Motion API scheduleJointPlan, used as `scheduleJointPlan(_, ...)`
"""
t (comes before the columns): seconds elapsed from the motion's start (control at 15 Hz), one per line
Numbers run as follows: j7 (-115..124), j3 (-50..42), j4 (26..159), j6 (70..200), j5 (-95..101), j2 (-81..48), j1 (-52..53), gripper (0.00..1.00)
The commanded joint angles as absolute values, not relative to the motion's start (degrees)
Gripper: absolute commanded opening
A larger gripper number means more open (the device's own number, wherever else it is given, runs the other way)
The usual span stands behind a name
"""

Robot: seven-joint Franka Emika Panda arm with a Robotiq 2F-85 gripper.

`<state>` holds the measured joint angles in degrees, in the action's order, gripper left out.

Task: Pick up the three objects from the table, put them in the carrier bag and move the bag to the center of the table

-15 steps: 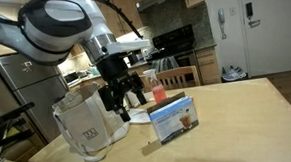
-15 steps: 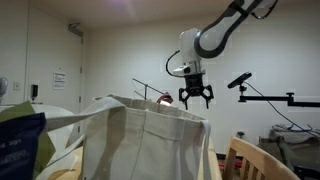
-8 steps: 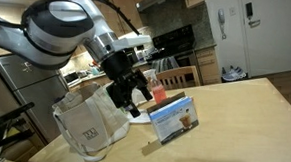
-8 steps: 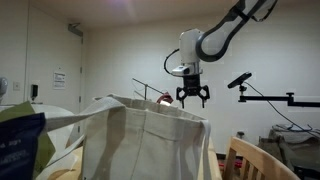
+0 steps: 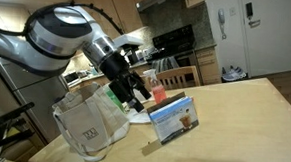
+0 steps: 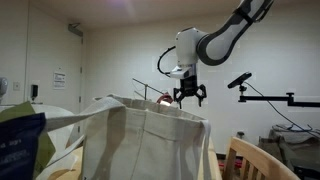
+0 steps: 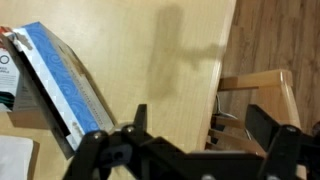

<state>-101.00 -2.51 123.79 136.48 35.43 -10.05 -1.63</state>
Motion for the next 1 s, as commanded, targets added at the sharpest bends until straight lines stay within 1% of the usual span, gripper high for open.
scheduleJointPlan(0.0, -101.1, -2.1, 120.7, 136.8, 40.9, -12.1, -1.1, 1.00)
scheduleJointPlan(0.93, -102.3, 0.2, 104.0, 134.6, 43.0, -26.8, 0.6, 1.00)
